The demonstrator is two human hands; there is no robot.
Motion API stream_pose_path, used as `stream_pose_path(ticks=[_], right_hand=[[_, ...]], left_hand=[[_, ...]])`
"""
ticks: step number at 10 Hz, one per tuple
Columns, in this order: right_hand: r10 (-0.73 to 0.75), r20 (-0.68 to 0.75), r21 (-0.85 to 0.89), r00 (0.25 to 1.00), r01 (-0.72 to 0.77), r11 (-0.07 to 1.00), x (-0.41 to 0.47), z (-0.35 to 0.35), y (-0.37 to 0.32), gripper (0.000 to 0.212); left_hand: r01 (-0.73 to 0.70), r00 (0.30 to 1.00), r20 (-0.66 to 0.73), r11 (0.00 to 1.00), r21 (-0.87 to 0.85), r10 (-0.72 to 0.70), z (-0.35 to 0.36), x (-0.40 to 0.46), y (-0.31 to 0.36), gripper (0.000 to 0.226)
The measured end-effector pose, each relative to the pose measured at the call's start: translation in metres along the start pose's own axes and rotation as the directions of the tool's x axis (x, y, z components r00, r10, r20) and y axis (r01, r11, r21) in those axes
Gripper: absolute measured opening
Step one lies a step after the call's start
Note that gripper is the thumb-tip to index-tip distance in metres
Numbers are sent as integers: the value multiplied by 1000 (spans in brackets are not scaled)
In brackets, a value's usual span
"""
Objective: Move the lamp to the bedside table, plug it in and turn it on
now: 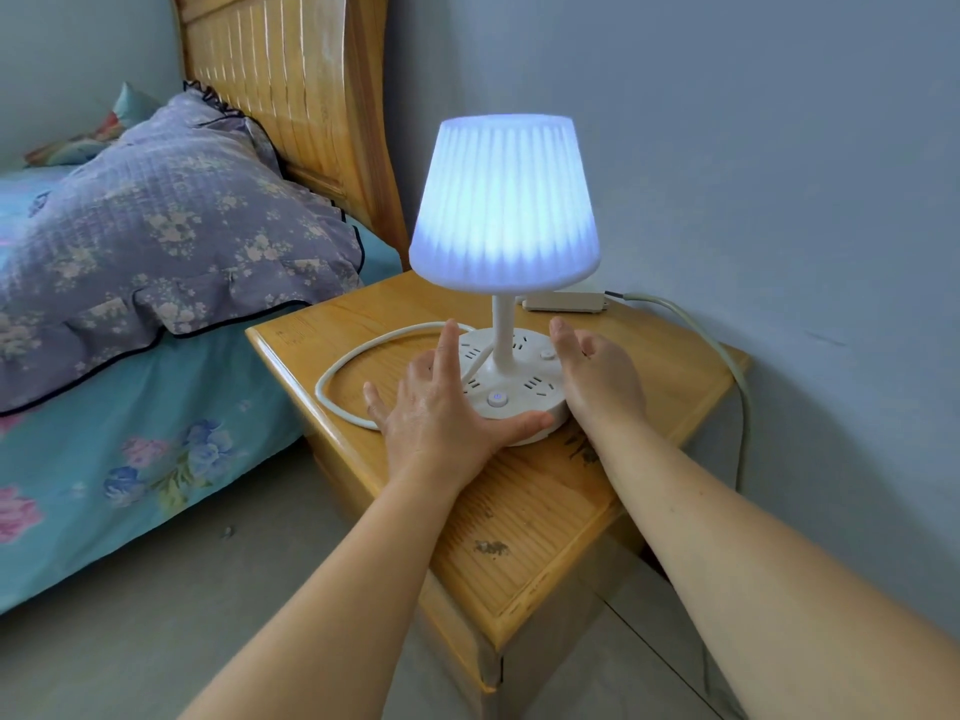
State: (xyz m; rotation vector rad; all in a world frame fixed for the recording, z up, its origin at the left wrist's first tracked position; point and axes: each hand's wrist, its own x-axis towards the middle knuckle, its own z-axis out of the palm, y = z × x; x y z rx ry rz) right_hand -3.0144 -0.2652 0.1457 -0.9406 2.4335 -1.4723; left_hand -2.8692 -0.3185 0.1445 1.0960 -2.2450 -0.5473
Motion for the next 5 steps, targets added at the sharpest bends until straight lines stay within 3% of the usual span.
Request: stream_pose_path(ticks=[3, 5], right_hand=[[-1, 71, 118, 997, -7, 993, -8, -17, -4, 54], [103, -47, 193, 994, -92, 977, -14, -33, 4, 54]], left_hand=[[15, 1000, -25, 998, -57, -17, -3, -1, 1, 123], [3, 993, -114, 975, -221, -29, -14, -7, -2, 104]])
